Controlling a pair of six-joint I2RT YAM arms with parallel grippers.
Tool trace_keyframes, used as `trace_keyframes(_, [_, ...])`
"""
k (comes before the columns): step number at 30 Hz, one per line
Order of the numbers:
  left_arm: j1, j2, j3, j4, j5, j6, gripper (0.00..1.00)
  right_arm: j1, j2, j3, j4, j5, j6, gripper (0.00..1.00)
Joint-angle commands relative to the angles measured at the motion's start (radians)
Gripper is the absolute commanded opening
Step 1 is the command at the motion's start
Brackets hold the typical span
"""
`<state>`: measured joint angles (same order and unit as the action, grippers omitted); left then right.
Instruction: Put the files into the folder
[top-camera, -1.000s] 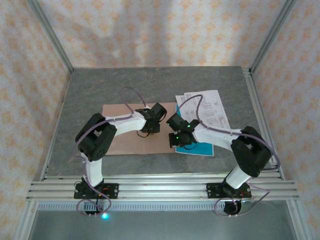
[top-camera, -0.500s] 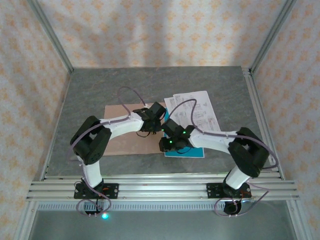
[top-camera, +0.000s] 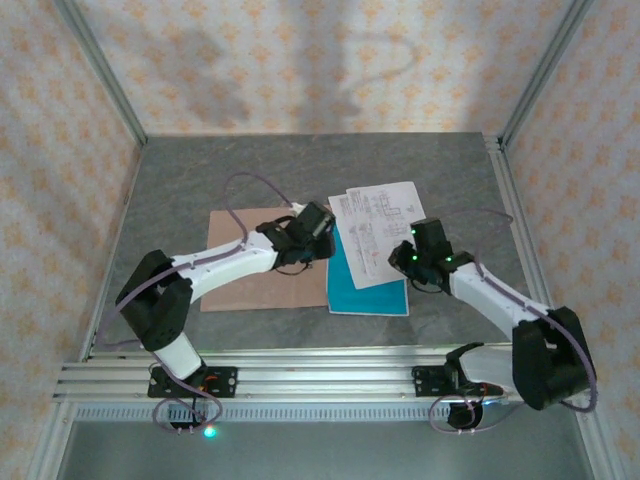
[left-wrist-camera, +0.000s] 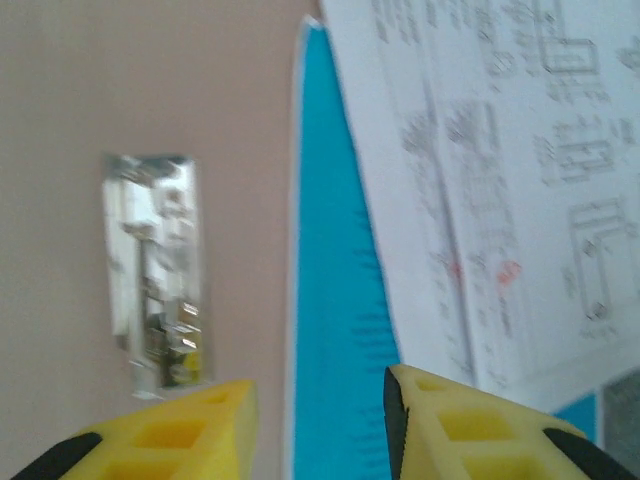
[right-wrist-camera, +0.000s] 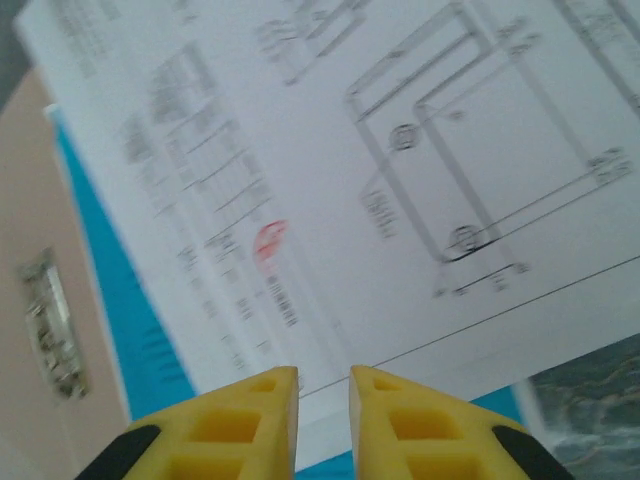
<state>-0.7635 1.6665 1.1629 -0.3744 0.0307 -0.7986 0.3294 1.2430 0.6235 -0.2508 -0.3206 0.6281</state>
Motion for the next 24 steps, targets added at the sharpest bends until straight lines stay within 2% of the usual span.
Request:
trace_keyframes(1, [-0.056,0.056,0.015,0.073,0.025,-0.089,0.37,-0.033,0.09,0.041,-0.004,-0.034,0.0,0.19])
trace_keyframes(3, [-0.069,0.096,0.033,0.092,0.018,-0.11,0.39,-0.035,0.159,0.073,0.002,-0.031,-0.007,0.18])
trace_keyframes(6, [-0.07,0.128,0.041,0.141,0.029,-0.139,0.46,-0.035,0.249,0.11,0.003,-0.044,-0.011,0.17])
trace_keyframes(9, [-0.071,0.165,0.076,0.173,0.043,-0.158,0.5,-0.035,0.29,0.105,0.02,-0.05,-0.003,0.16])
trace_keyframes(18, [-0.072,0.354,0.224,0.182,0.075,-0.179,0.5,-0.034,0.251,0.026,0.039,-0.08,0.007,0.16])
trace_keyframes(24, [-0.073,0.417,0.283,0.161,0.073,-0.161,0.5,-0.033,0.245,0.007,0.041,-0.096,0.004,0.16])
